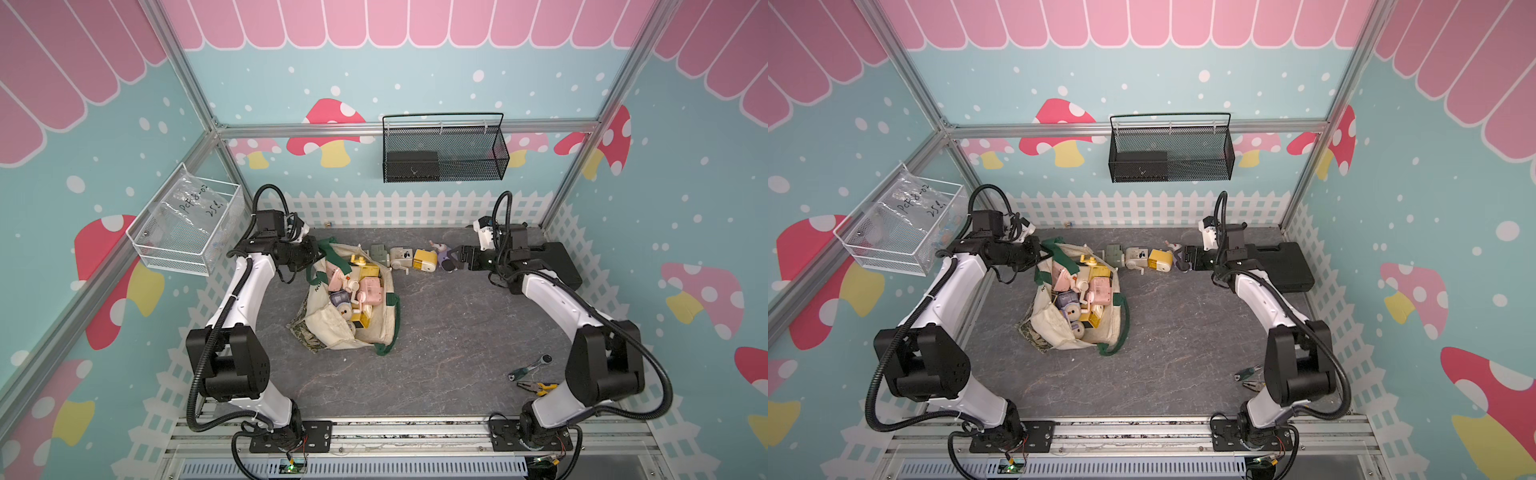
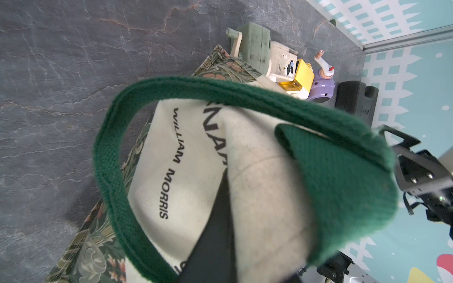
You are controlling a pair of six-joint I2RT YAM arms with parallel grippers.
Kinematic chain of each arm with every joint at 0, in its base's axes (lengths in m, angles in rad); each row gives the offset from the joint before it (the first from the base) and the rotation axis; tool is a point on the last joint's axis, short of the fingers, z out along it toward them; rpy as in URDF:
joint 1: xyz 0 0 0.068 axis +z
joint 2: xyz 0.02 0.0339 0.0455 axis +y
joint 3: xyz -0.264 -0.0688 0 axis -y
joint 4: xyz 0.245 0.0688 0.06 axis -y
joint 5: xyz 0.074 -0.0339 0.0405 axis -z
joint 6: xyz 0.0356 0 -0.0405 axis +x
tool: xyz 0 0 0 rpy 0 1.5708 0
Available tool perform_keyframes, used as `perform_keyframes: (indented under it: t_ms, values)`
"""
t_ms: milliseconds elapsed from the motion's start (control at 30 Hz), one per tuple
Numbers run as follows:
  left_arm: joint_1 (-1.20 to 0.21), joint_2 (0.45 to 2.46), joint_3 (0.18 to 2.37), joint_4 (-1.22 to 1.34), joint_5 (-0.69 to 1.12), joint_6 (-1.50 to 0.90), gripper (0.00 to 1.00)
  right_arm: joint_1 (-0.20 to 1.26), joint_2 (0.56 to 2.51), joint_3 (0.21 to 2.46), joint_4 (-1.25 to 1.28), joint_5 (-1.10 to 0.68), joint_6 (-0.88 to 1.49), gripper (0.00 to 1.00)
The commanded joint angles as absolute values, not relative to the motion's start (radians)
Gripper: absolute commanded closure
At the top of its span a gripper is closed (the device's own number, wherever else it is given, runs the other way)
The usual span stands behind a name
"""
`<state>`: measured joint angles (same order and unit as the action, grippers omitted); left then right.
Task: Take out the pencil sharpeners from the tote bags
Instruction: Place the pencil sharpener at the center of the board, then adjust the canvas bag at the center of the board.
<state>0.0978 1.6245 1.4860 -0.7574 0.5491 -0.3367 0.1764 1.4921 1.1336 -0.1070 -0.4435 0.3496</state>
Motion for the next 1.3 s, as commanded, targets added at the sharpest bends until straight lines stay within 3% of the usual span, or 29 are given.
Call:
perform_keyframes:
  t_ms: [0, 167, 200, 267, 333, 467, 667, 867, 967, 1100, 1267]
  values:
    - [0.105, 1.605, 1.495, -0.721, 0.584, -0.335, 1.0, 0.214, 1.322, 1.029, 0.091, -0.494, 0.259, 0.0]
    - [0.104, 1.608, 1.494, -0.721, 0.588, -0.335, 1.0, 0.215, 1.165, 0.763, 0.411, -0.445, 0.449, 0.0]
    - [0.104, 1.607, 1.493, -0.722, 0.587, -0.334, 1.0, 0.215, 1.177, 0.737, 0.457, -0.52, 0.453, 0.05]
    - [0.103, 1.611, 1.494, -0.722, 0.586, -0.336, 1.0, 0.231, 1.235, 0.738, 0.533, -0.685, 0.466, 0.3]
    - [0.1, 1.609, 1.494, -0.722, 0.588, -0.334, 1.0, 0.276, 1.294, 0.804, 0.428, -0.69, 0.426, 0.4]
    - [0.098, 1.603, 1.493, -0.722, 0.583, -0.332, 1.0, 0.453, 1.405, 0.962, 0.178, -0.588, 0.273, 0.35]
    - [0.098, 1.597, 1.494, -0.721, 0.584, -0.333, 1.0, 0.548, 1.552, 1.057, 0.144, -0.563, 0.323, 0.31]
    - [0.097, 1.597, 1.496, -0.721, 0.585, -0.332, 1.0, 0.603, 1.702, 1.201, 0.039, -0.516, 0.32, 0.35]
    - [0.098, 1.594, 1.495, -0.722, 0.583, -0.333, 1.0, 0.623, 1.76, 1.263, 0.005, -0.512, 0.319, 0.47]
    - [0.099, 1.592, 1.494, -0.722, 0.58, -0.331, 1.0, 0.633, 1.808, 1.305, -0.029, -0.545, 0.323, 0.83]
    - [0.099, 1.587, 1.494, -0.723, 0.58, -0.331, 1.0, 0.666, 1.752, 1.25, -0.017, -0.539, 0.307, 1.0]
